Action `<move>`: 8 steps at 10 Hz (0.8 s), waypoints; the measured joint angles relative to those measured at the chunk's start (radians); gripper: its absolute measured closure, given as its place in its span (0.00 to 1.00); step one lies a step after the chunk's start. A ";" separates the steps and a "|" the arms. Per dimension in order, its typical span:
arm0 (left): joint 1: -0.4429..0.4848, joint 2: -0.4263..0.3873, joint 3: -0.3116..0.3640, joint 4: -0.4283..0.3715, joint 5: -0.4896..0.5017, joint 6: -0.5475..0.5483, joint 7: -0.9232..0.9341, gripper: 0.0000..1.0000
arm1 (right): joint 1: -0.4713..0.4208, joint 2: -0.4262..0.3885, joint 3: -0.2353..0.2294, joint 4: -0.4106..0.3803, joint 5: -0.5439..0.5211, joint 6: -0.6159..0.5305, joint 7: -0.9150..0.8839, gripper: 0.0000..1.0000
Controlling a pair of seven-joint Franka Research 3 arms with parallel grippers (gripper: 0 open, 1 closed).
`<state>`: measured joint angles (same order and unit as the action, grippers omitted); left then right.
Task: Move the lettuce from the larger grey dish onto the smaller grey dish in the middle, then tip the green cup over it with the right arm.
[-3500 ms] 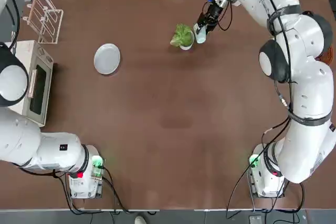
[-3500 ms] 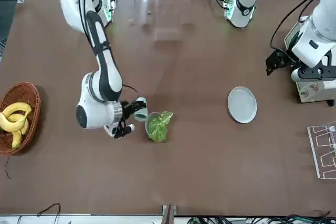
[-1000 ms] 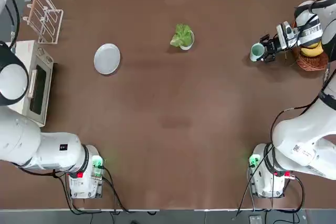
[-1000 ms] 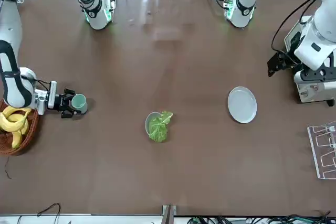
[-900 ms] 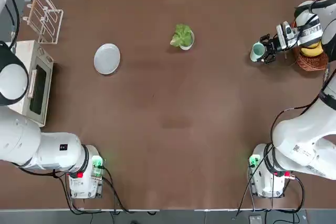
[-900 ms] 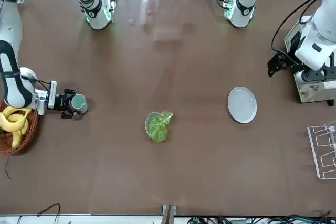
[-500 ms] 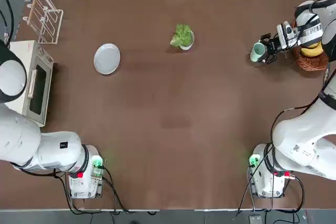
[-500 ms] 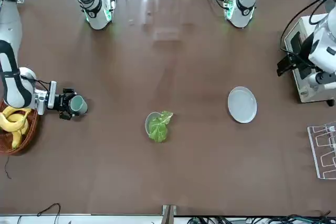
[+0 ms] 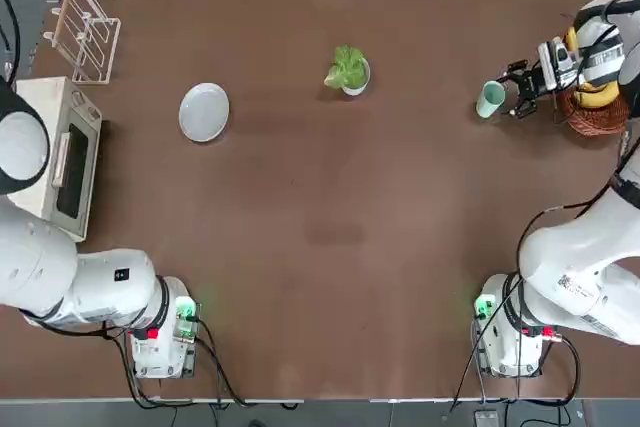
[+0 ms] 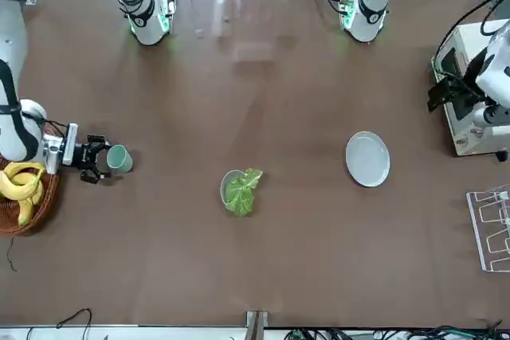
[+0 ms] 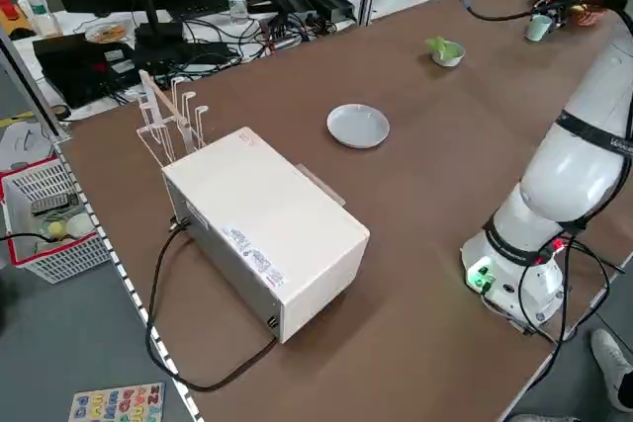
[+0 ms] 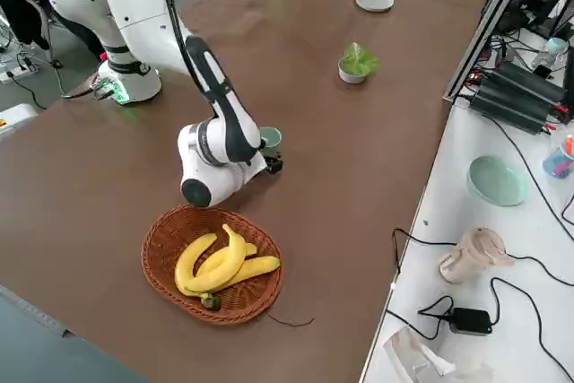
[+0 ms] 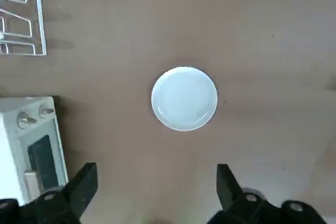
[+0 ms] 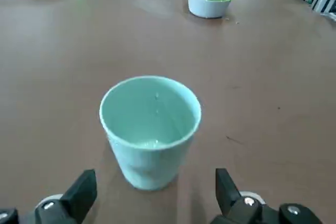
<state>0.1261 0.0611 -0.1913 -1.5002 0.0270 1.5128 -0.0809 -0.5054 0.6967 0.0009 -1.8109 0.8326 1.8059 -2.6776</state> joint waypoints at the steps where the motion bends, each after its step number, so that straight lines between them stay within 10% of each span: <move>1: 0.013 0.000 0.000 0.007 0.000 -0.002 0.012 0.00 | -0.002 -0.016 -0.004 0.018 -0.021 0.007 0.046 0.00; 5: 0.029 0.000 0.022 0.009 -0.007 -0.003 0.042 0.00 | 0.007 -0.136 0.041 0.059 -0.152 0.117 0.417 0.00; 8: -0.071 -0.004 0.107 0.012 -0.009 -0.003 0.042 0.00 | -0.001 -0.189 0.208 0.076 -0.315 0.278 0.928 0.00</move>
<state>0.0550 0.0568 -0.0839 -1.4880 0.0180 1.5099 -0.0385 -0.5064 0.5074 0.2087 -1.7345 0.5175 2.0843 -1.7497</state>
